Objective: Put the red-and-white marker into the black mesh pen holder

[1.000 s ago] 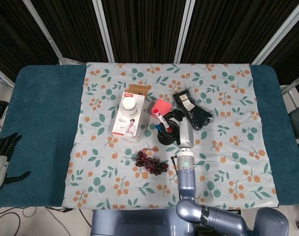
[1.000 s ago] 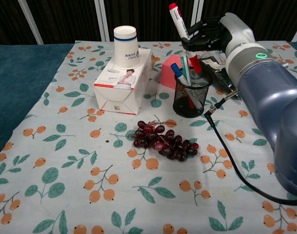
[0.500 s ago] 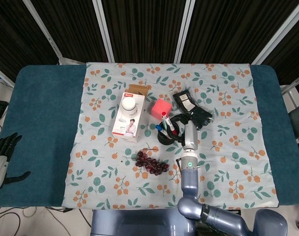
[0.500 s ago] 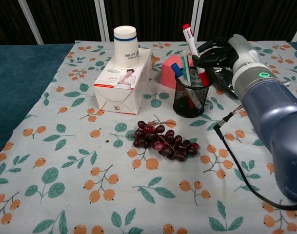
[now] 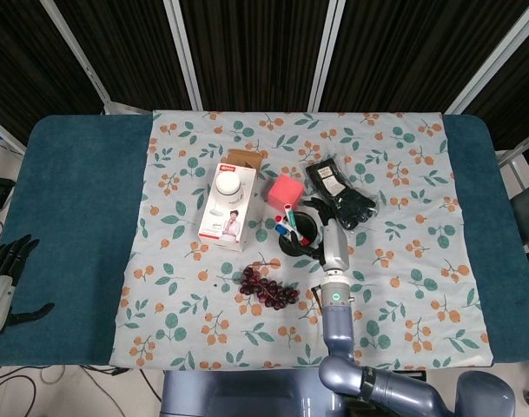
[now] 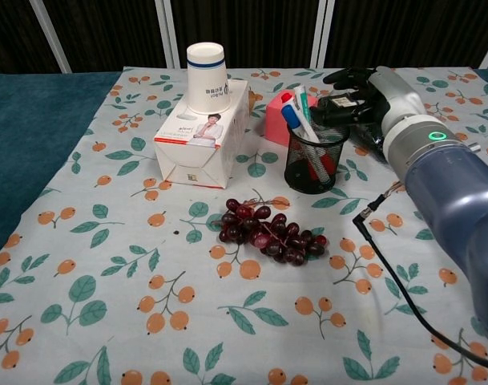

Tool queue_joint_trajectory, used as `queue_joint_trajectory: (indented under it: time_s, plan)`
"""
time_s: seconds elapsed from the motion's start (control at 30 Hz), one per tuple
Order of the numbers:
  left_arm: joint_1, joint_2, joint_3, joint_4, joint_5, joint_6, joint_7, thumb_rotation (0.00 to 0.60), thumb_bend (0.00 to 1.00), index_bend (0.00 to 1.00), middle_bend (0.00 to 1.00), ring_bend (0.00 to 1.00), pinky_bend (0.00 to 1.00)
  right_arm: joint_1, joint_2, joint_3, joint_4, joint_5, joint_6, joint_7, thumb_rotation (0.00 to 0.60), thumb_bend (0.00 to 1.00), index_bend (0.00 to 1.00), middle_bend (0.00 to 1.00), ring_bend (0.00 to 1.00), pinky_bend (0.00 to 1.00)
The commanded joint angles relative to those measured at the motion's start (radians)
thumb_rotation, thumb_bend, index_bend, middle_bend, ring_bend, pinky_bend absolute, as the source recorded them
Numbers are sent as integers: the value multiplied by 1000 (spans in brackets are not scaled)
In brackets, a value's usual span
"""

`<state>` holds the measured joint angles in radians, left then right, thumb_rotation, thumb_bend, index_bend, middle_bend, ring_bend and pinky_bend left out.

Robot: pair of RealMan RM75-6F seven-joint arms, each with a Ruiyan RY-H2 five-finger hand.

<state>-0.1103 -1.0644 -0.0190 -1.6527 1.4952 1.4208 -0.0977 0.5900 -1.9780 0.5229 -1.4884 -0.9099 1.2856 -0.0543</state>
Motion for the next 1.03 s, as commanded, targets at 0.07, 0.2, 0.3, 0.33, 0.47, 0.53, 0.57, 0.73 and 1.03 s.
queue_joint_trajectory:
  time_s: [0.07,0.2,0.3,0.33,0.47,0.53,0.57,0.73,1.03]
  plan:
    - [1,0,0,0,1,2,1,600,85,0,0,0,0,-19,31,-10,-60,-18,19,-9,600,390,258,154,89,183]
    - [2,-2,0,2,3,7,2,600,85,0,0,0,0,-69,111,-60,-157,-85,50,-18,600,361,258,153,89,183]
    - [4,-3,1,3,6,11,2,600,85,0,0,0,0,-125,210,-115,-243,-137,64,-25,600,300,254,146,89,183]
    - [5,-3,1,5,7,13,4,600,85,0,0,0,0,-147,253,-135,-277,-153,65,-26,600,282,246,141,89,183]
    - [6,-3,4,8,10,15,14,600,85,0,0,0,0,-215,391,-205,-350,-198,78,-59,600,190,169,89,79,182]
    - [8,-4,4,9,11,18,20,600,85,0,0,0,0,-264,514,-277,-383,-260,84,-93,600,144,106,43,48,179]
    - [9,-5,3,9,13,22,23,600,85,0,0,0,0,-285,571,-311,-388,-298,87,-103,600,126,64,20,25,177]
    - [13,-11,5,16,25,37,37,600,85,0,0,0,0,-358,725,-429,-340,-469,144,-147,600,95,0,0,0,169]
    - [19,-24,10,22,44,57,78,600,84,0,0,0,0,-460,769,-526,-181,-646,283,-181,600,77,0,0,0,168]
